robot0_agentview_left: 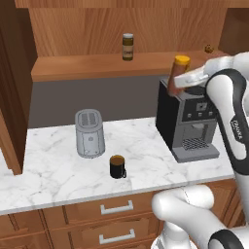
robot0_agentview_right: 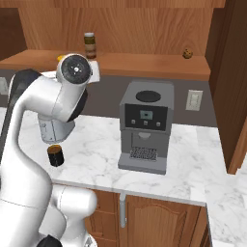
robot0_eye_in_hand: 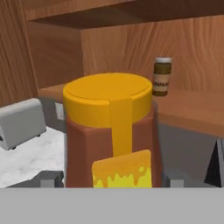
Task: Pick the cinnamon and honey bottle from the cabinet and place them next to the mug.
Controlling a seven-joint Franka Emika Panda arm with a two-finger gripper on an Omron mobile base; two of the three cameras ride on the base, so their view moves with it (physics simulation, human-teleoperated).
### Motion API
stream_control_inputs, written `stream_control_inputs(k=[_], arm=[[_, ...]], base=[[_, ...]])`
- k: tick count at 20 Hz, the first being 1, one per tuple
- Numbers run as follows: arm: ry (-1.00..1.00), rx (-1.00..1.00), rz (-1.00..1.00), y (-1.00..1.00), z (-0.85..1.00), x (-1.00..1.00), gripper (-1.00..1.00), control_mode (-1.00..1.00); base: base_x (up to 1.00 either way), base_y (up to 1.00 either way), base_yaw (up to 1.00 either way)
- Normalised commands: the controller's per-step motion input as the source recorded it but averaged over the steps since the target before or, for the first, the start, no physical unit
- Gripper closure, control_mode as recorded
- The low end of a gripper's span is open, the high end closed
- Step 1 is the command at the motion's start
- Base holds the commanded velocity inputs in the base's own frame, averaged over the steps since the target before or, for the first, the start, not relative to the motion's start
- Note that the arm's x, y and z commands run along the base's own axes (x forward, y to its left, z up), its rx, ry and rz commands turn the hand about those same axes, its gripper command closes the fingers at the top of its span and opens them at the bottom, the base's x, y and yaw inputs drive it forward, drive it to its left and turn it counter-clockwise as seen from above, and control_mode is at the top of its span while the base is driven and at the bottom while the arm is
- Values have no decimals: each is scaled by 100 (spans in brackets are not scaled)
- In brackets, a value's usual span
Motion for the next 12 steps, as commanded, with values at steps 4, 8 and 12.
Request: stream_control_inputs(k=[4, 8, 12], arm=[[9, -3, 36, 13, -6, -67, 100, -100], [18, -8, 36, 10, -19, -35, 100, -100], [21, -10, 35, 12, -41, -9, 100, -100]], base=[[0, 0, 0], [0, 0, 0], [0, 0, 0]])
